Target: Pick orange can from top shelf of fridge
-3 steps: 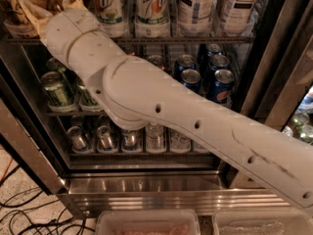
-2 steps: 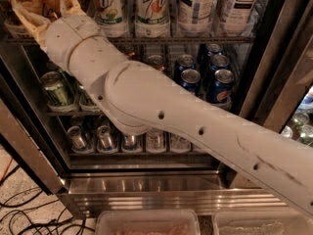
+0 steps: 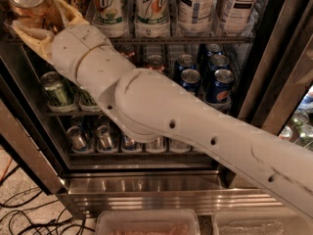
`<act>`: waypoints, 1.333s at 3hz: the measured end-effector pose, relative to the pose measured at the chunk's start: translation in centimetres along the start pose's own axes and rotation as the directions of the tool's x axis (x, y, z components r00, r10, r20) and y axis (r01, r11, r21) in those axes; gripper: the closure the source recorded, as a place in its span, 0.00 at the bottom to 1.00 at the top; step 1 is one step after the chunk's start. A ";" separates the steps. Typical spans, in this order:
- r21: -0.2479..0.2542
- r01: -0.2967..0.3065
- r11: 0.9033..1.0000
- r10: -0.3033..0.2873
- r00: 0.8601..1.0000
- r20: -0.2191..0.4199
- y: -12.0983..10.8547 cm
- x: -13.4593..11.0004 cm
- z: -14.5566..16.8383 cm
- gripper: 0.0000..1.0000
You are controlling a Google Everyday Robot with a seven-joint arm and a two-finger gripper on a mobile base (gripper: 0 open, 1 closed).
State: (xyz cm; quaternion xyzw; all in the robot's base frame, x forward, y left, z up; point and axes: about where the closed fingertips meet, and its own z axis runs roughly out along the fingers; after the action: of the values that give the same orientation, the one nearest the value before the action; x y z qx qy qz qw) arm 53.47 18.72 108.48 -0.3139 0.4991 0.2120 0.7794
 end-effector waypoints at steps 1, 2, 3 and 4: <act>-0.031 -0.012 0.999 0.012 1.000 -0.020 -0.1 0.6 -1.5 1.00; -0.075 -0.046 0.996 0.043 0.998 -0.044 -0.2 1.4 -3.6 1.00; -0.119 -0.078 0.990 0.066 0.992 -0.104 -0.4 2.3 -6.4 1.00; -0.152 -0.107 0.983 0.075 0.977 -0.201 -0.4 3.3 -9.7 1.00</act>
Offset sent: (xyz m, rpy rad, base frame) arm -0.0271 -0.0508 -0.0412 -0.0476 0.1100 0.1262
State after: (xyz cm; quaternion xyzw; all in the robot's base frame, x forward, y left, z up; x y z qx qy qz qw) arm 48.84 11.67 102.69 -0.3722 0.5677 0.2556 0.6884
